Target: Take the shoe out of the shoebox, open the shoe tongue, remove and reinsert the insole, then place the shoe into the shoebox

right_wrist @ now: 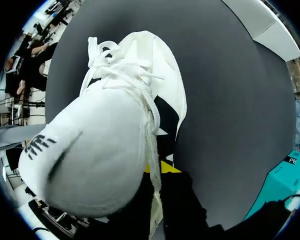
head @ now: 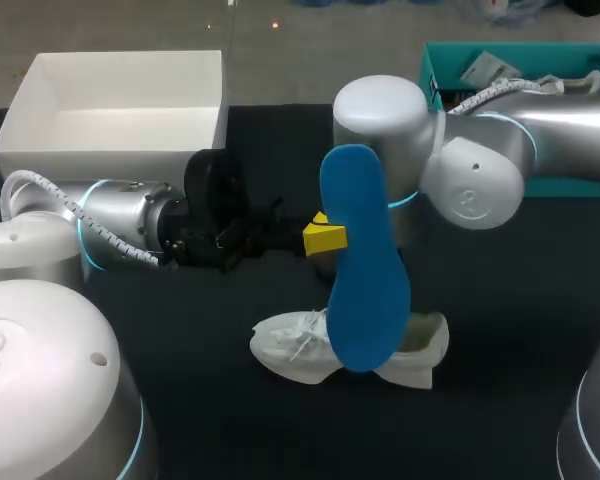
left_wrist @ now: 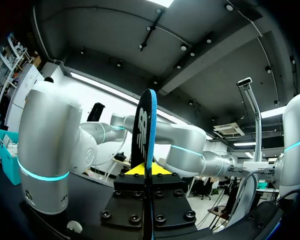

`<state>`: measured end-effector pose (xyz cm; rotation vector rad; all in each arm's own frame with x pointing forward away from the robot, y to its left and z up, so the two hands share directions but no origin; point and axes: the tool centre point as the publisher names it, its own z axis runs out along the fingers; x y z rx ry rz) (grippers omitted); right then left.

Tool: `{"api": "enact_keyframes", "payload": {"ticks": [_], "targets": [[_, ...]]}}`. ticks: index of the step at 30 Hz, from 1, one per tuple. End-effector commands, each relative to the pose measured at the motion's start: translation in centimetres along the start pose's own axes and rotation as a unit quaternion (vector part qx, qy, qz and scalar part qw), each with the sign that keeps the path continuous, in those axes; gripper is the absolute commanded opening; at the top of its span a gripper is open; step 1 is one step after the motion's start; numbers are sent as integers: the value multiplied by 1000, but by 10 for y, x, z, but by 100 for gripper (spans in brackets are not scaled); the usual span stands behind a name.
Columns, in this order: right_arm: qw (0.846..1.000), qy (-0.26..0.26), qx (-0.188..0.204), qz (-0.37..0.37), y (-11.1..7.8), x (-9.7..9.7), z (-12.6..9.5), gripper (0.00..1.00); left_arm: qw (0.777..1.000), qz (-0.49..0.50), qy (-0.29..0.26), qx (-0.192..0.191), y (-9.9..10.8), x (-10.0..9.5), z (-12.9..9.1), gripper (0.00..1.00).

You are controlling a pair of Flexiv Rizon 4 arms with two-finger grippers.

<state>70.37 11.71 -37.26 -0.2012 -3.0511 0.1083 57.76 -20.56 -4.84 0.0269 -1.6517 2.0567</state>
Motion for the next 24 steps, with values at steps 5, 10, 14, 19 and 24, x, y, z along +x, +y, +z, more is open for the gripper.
{"api": "enact_keyframes", "payload": {"ticks": [5, 10, 14, 19, 24], "targets": [[928, 183, -15, 325, -3, -3, -23, 0, 1000, 0, 0, 1, 1, 0, 1, 0], [900, 204, -42, 383, -1, 2, -24, 0, 1000, 0, 0, 1, 1, 0, 1, 0], [860, 239, -72, 445, -7, 7, -24, 0, 1000, 0, 0, 1, 1, 0, 1, 0], [853, 237, -83, 458, -9, 10, -28, 0, 1000, 0, 0, 1, 1, 0, 1, 0], [853, 237, -83, 458, -9, 10, -28, 0, 1000, 0, 0, 1, 1, 0, 1, 0]]}}
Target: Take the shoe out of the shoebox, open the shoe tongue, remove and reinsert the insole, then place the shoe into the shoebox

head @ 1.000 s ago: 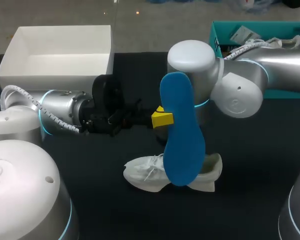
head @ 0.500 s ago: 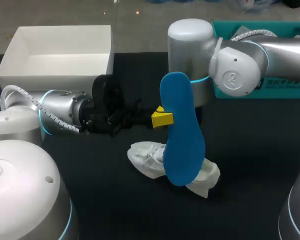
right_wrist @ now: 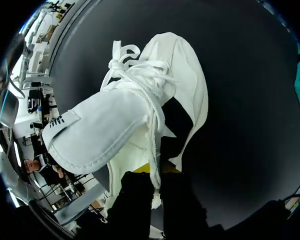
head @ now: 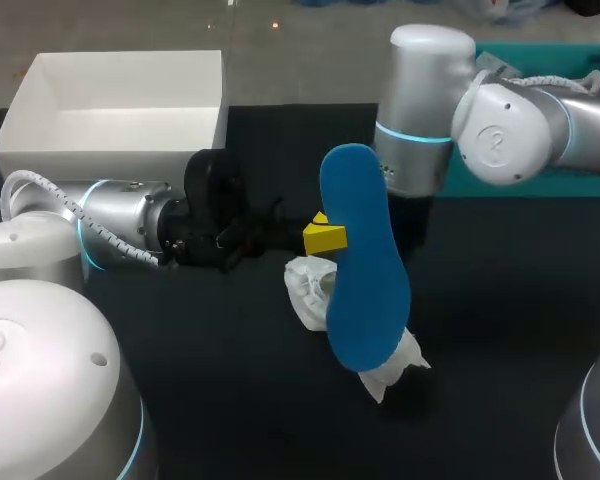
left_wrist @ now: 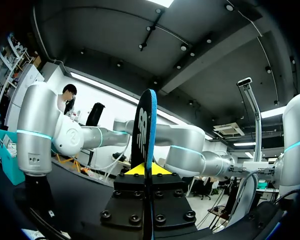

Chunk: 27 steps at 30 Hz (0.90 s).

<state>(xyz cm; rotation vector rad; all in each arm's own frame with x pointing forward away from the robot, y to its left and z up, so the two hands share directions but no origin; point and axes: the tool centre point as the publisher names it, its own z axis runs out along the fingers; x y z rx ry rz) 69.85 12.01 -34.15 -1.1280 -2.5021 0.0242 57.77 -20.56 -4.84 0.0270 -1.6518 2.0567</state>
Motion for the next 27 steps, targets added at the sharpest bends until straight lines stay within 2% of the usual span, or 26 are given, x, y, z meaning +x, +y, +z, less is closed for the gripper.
{"api": "enact_keyframes", "payload": {"ticks": [1, 3, 6, 8, 10, 12, 17, 27], "targets": [[986, 87, -54, 129, -8, -5, 1, 0, 1000, 0, 0, 1, 1, 0, 1, 0], [986, 87, -54, 129, -8, -5, 1, 0, 1000, 0, 0, 1, 1, 0, 1, 0], [969, 153, -97, 166, 0, -2, -10, 0, 1000, 0, 0, 1, 1, 0, 1, 0], [967, 167, -118, 152, 2, 2, -12, 0, 1000, 0, 0, 1, 1, 0, 1, 0], [968, 177, -117, 136, 8, 4, -11, 0, 1000, 0, 0, 1, 1, 0, 1, 0], [962, 203, -122, 138, 13, 2, -8, 0, 1000, 0, 0, 1, 1, 0, 1, 0], [960, 201, -128, 144, 23, 1, 0, 0, 1000, 0, 0, 1, 1, 0, 1, 0], [951, 204, -172, 155, 27, -13, 3, 0, 1000, 0, 0, 1, 1, 0, 1, 0]]}}
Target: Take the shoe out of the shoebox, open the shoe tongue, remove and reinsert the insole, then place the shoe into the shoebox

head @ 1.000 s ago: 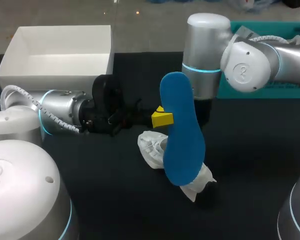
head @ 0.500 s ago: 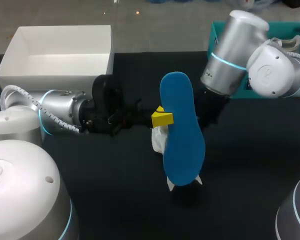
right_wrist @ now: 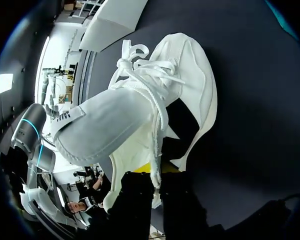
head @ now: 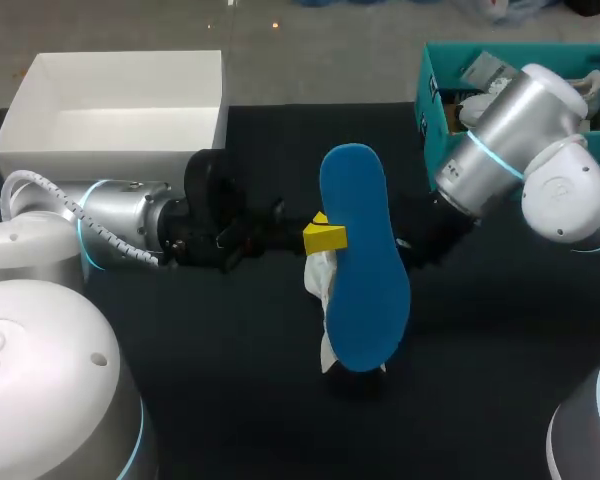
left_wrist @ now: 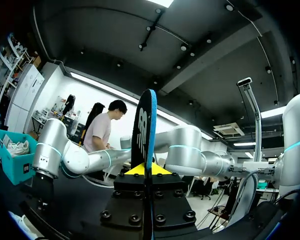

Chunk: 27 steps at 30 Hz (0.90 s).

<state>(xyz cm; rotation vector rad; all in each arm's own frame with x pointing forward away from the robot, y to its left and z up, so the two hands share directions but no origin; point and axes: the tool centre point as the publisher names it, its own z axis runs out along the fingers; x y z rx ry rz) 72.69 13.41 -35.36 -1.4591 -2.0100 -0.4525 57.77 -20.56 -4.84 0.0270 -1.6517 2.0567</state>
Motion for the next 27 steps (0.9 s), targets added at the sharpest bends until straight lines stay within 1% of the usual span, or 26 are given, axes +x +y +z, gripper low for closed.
{"api": "enact_keyframes", "payload": {"ticks": [1, 5, 7, 10, 15, 21, 22, 23, 24, 25, 27], "targets": [[999, 15, -32, 1, -4, -3, -4, 0, 1000, 0, 0, 1, 1, 0, 1, 0], [999, 18, -50, 1, -2, -3, -9, 0, 1000, 0, 0, 1, 1, 0, 1, 0], [999, 19, -50, -1, 1, -4, -9, 0, 1000, 0, 0, 1, 1, 0, 1, 0], [999, 11, -43, -5, 4, -6, -3, 0, 1000, 0, 0, 1, 1, 0, 1, 0], [999, 8, -34, -2, 5, -9, 4, 0, 1000, 0, 0, 1, 1, 0, 1, 0], [999, 15, -30, 7, 4, -13, 10, 0, 1000, 0, 0, 1, 1, 0, 1, 0], [999, 22, -30, 24, 3, -15, 10, 0, 1000, 0, 0, 1, 1, 0, 1, 0], [999, 23, -31, 38, 3, -16, 8, 100, 1000, 0, 0, 1, 1, 0, 1, 0], [999, 23, -30, 32, 2, -15, 7, 100, 1000, 0, 0, 1, 1, 0, 1, 0], [998, 28, -29, 40, -1, -14, 3, 100, 1000, 0, 0, 1, 1, 0, 1, 0], [998, 42, -31, 46, -9, -7, -10, 100, 1000, 0, 0, 1, 1, 0, 1, 0]]}}
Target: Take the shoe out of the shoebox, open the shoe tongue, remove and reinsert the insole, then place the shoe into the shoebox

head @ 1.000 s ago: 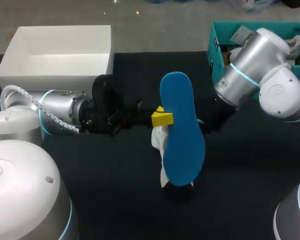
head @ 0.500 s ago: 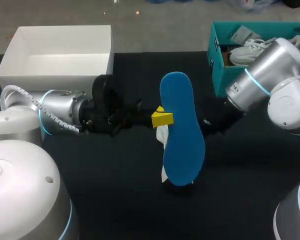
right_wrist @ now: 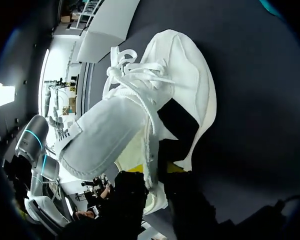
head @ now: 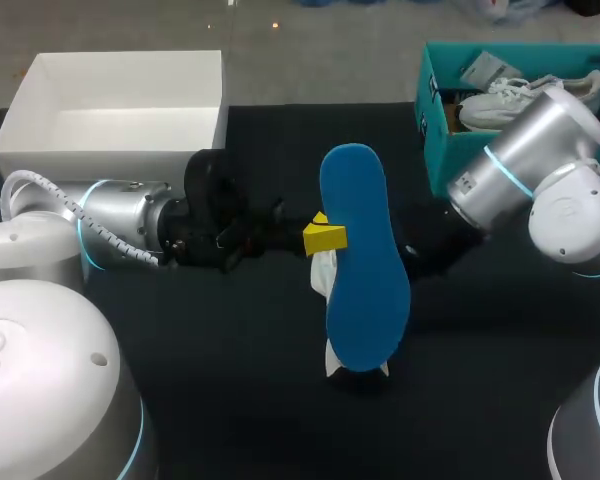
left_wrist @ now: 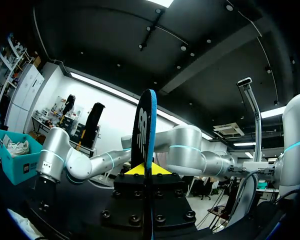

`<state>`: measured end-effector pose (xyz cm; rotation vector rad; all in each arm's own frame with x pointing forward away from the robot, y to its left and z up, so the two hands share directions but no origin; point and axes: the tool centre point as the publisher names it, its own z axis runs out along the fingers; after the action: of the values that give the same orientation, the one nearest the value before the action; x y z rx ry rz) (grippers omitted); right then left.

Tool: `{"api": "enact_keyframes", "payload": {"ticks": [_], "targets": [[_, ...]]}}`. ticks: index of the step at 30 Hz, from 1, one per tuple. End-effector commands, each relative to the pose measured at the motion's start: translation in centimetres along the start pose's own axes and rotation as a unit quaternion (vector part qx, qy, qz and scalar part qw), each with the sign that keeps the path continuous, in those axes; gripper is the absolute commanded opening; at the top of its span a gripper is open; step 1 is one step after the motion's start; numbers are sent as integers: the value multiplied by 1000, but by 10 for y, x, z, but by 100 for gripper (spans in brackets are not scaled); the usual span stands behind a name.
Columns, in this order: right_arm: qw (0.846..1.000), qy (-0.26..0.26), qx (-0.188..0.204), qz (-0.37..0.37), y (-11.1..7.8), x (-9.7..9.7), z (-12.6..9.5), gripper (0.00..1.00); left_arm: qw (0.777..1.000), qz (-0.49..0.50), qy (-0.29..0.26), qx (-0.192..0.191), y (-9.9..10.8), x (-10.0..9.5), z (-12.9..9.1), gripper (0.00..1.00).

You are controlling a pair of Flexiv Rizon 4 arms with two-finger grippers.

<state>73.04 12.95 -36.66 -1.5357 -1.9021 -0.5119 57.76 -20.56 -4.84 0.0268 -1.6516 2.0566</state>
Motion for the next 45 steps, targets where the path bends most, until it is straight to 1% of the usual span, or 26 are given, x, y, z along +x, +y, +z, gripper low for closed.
{"api": "enact_keyframes", "payload": {"ticks": [1, 3, 4, 5, 9, 12, 14, 18, 19, 20, 31, 32, 33, 34, 35, 36, 38, 39, 41, 42, 45], "targets": [[1000, 17, -1, 15, -13, 6, -21, 100, 1000, 0, 0, 1, 1, 0, 1, 0], [999, 28, -8, 19, -19, 11, -34, 100, 1000, 0, 0, 1, 1, 0, 1, 0], [999, 46, -15, 23, -21, 12, -44, 100, 1000, 0, 0, 1, 1, 0, 1, 0], [998, 57, -19, 21, -23, 13, -49, 100, 1000, 0, 0, 1, 1, 0, 1, 0], [992, 106, -58, 16, -31, 16, -76, 100, 1000, 0, 0, 1, 1, 0, 1, 0], [991, 102, -87, 16, -34, 19, -88, 100, 1000, 0, 0, 1, 1, 0, 1, 0], [989, 110, -95, 10, -35, 19, -94, 100, 1000, 0, 0, 1, 1, 0, 1, 0], [983, 149, -102, -19, -37, 22, -106, 100, 1000, 0, 0, 1, 1, 0, 1, 0], [981, 159, -107, -17, -38, 22, -109, 100, 1000, 0, 0, 1, 1, 0, 1, 0], [981, 157, -111, -20, -38, 22, -112, 100, 1000, 0, 0, 1, 1, 0, 1, 0], [981, 157, -111, -20, -38, 22, -112, 100, 1000, 0, 0, 1, 1, 0, 1, 0], [973, 202, -113, 12, -37, 16, -109, 100, 1000, 0, 0, 1, 1, 0, 1, 0], [965, 228, -120, 37, -37, 13, -109, 100, 1000, 0, 0, 1, 1, 0, 1, 0], [954, 262, -134, 50, -37, 12, -112, 100, 1000, 0, 0, 1, 1, 0, 1, 0], [935, 315, -148, 65, -36, 13, -116, 100, 1000, 0, 0, 1, 1, 0, 1, 0], [916, 356, -168, 72, -35, 13, -120, 100, 1000, 0, 0, 1, 1, 0, 1, 0], [899, 375, -216, 66, -32, 15, -127, 100, 1000, 0, 0, 1, 1, 0, 1, 0], [891, 388, -227, 65, -30, 17, -129, 100, 1000, 0, 0, 1, 1, 0, 1, 0], [884, 394, -245, 64, -24, 23, -131, 100, 1000, 0, 0, 1, 1, 0, 1, 0], [883, 389, -254, 64, -21, 25, -133, 100, 1000, 0, 0, 1, 1, 0, 1, 0], [889, 372, -262, 48, -18, 36, -139, 100, 1000, 0, 0, 1, 1, 0, 1, 0]]}}
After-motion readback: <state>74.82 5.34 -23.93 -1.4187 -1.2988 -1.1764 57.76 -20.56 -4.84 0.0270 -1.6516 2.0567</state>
